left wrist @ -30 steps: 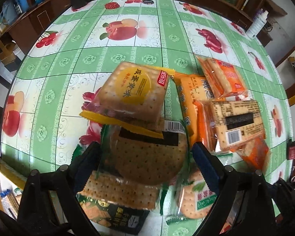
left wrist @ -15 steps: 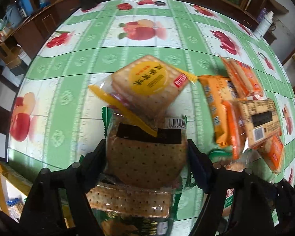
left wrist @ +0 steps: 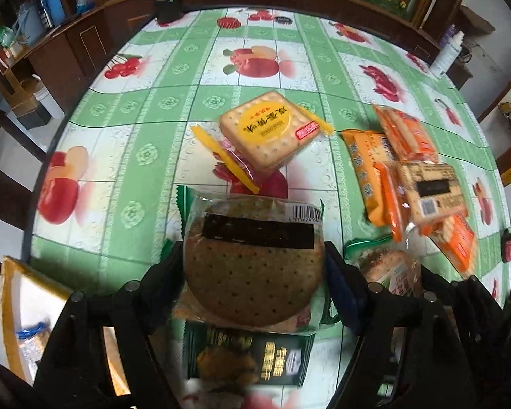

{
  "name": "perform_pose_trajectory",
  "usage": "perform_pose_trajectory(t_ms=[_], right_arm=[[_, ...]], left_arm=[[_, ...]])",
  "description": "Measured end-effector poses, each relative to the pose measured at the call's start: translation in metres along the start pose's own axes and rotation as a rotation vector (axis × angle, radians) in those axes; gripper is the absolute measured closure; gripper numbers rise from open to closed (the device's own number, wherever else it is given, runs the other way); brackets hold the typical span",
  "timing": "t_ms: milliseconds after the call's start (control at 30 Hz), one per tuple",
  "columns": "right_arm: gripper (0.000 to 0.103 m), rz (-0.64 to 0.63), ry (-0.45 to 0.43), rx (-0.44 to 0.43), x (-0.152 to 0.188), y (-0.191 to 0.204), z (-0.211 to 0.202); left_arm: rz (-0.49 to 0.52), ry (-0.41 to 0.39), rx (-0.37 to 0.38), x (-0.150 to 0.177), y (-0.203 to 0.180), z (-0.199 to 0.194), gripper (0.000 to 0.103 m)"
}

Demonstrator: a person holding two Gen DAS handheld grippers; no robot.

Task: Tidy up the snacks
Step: 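Grasp the round biscuit pack with the left gripper while the right grasps the Xiang Long pack, then place both round biscuit packs into the cardboard box and release them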

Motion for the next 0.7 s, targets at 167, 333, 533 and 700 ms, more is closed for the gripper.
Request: perform_pose_trajectory(t_ms=[167,333,533,700], right_arm=[[0.027,0.002,-0.019,-0.055,0.015,-0.004,-0.018],[0.027,-0.004,-0.069,-0.100,0.026,0.001,-0.047],[0.027,-0.008,-0.121,-0.135,0.028,0.011,-0.070],[0.027,-0.005,-0.164,-0.137,0.025,0.018,-0.081]], left_arm=[[0.027,-0.039,0.024,0.018,-0.004,-0.027,0.025],[0.044,-0.065,0.021,0.041,-0.002,-0.045,0.025],[0.042,-0.113,-0.023,0.063,0.008,-0.061,0.025],[0.025,-0.147,-0.043,0.081,0.016,-0.074,0.025]])
Point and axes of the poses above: each gripper's, at about its wrist camera, not at the fingertips, and z roughly the way its jaws point, y to its left, x to its underside, the point moved 6 cm from there along z, roughly the way its jaws point, and after that the axes turned 1 degree about y, right-handed, at the moved point
